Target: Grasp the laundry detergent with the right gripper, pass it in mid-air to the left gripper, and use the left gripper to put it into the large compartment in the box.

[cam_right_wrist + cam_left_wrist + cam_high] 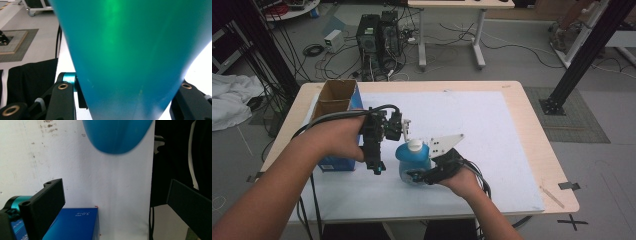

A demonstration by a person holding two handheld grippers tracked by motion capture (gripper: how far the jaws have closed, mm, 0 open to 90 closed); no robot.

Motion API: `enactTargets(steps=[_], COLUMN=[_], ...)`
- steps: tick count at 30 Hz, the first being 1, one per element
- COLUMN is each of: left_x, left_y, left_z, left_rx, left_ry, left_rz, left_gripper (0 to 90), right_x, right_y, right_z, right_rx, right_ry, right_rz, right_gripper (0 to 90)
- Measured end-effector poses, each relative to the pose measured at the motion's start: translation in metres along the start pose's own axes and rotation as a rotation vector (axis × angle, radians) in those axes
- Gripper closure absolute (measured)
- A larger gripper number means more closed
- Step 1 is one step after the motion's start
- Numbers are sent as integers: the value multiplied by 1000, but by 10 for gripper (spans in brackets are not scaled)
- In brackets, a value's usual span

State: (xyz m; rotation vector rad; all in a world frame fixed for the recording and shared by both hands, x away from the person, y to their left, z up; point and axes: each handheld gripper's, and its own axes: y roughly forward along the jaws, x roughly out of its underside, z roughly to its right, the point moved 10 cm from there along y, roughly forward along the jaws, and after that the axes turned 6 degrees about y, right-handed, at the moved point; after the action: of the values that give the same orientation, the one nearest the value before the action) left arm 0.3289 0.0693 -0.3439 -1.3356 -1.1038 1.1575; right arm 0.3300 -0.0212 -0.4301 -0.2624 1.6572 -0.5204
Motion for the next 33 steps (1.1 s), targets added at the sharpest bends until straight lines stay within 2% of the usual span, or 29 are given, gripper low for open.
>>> enactTargets(steps=[5, 11, 26, 30, 33], left_x=[-5, -10, -19, -20, -20], left_y=[2, 3, 10, 12, 15], left_z=[3, 6, 4, 3, 7], left_rx=[1, -3, 0, -8, 10], left_ry=[17, 30, 58, 62, 60], left_rz=[-5, 1, -18, -17, -23], left_gripper=[17, 17, 17, 17, 25], right_x=[-5, -10, -18, -21, -21], right_y=[19, 31, 37, 39, 38], right_z=[-12, -17, -23, -23, -23], right_rx=[-49, -71, -95, -91, -90], right_ry=[-6, 7, 23, 3, 10], right_rz=[-12, -13, -14, -20, -29], right_gripper=[457, 457, 458, 458, 459])
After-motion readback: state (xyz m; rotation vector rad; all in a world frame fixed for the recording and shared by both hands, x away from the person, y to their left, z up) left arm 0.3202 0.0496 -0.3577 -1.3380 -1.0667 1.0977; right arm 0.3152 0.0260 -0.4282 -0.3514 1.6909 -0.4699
